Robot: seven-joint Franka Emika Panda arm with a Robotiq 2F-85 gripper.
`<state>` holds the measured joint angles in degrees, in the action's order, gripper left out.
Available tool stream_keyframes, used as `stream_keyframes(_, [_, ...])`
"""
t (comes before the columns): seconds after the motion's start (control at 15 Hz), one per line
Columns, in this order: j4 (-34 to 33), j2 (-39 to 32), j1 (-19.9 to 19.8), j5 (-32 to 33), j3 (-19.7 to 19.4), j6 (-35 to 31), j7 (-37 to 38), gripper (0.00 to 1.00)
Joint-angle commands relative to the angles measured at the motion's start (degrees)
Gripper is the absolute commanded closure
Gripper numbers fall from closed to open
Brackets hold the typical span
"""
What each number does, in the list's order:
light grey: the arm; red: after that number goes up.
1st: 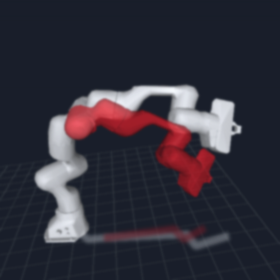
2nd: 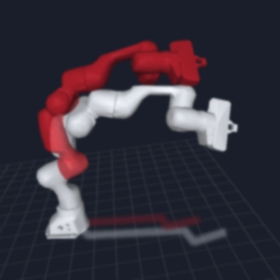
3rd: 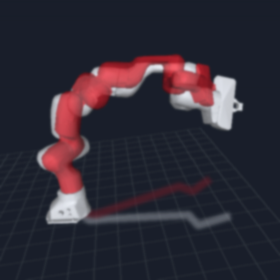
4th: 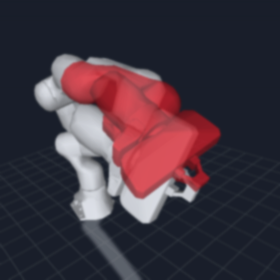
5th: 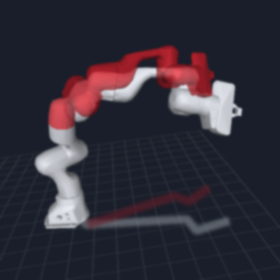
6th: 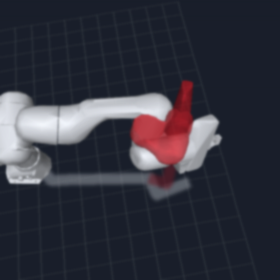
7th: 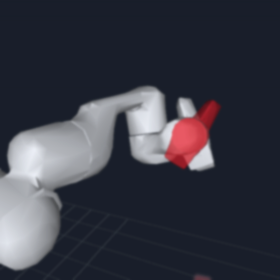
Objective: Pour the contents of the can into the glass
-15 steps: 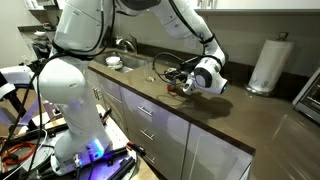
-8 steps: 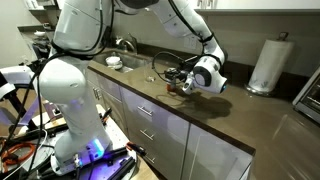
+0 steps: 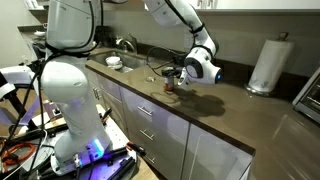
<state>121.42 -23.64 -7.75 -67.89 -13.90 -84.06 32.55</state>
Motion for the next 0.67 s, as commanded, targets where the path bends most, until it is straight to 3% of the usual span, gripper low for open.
stream_keyframes(0.0, [5.5,6.92,1.7,-0.08,0.51,-4.05,3.0,0.74])
stream_keyframes(0.6, [11.33,16.54,1.41,0.87,1.43,-3.51,2.07,0.74])
